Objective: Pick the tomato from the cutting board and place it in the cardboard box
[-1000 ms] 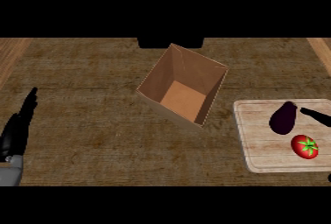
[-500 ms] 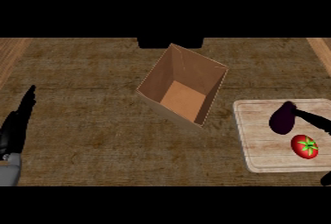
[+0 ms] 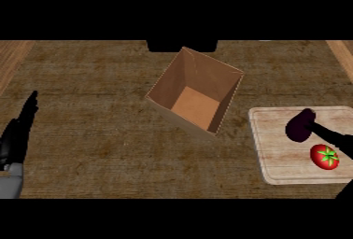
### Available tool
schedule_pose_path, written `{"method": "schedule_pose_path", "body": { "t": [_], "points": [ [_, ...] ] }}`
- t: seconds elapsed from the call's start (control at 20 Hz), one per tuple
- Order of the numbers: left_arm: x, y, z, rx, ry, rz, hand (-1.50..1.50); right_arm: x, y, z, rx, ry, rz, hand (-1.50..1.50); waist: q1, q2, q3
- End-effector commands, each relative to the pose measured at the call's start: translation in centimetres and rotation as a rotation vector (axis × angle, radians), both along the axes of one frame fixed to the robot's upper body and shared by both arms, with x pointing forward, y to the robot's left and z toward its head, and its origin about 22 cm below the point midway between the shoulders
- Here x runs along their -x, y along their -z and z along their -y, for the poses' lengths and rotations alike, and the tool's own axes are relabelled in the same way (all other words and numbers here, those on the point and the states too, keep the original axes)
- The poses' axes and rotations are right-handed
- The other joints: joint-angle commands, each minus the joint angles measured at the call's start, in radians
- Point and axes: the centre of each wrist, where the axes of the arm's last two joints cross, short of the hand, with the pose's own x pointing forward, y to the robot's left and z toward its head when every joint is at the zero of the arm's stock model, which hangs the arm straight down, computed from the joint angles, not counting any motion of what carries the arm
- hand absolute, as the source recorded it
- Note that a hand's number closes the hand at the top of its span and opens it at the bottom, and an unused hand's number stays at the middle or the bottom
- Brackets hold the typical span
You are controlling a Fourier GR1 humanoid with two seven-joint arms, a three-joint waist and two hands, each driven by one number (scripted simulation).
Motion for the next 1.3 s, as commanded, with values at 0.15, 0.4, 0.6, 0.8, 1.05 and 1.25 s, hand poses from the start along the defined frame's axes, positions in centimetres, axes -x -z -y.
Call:
{"method": "schedule_pose_path", "body": {
  "t": [0.15, 0.4, 0.6, 0.8, 1.05, 1.25],
  "points": [
    [0.1, -1.1, 1.0, 0.005, 0.005, -0.002, 0.00, -1.8, 1.9, -1.1, 0.065, 0.049, 0.163, 1.50, 0.007, 0.004, 0.005],
    [-0.5, 0.8, -0.3, 0.013, -0.004, 0.005, 0.00, -0.6, 2.6, -1.1, 0.121, 0.058, 0.266, 1.50, -0.004, 0.004, 0.004],
    [-0.5, -1.5, 0.4, 0.004, 0.016, -0.009, 0.00, -3.4, 1.1, -0.6, 0.138, 0.104, 0.378, 1.50, 0.005, 0.004, 0.004],
    [0.1, -1.1, -0.7, 0.007, 0.009, 0.000, 0.00, -5.5, -0.8, 0.1, 0.120, -0.010, 0.431, 1.50, 0.011, 0.006, 0.004],
    [-1.0, -0.8, 1.2, 0.009, 0.021, -0.006, 0.00, -9.6, -2.6, -3.1, 0.166, -0.103, 0.554, 1.50, 0.017, 0.007, 0.005],
    [0.9, 0.8, -1.7, 0.003, 0.002, 0.011, 0.00, -9.0, -5.4, -2.0, 0.104, -0.097, 0.664, 1.50, 0.002, 0.004, 0.004]
  ]
}}
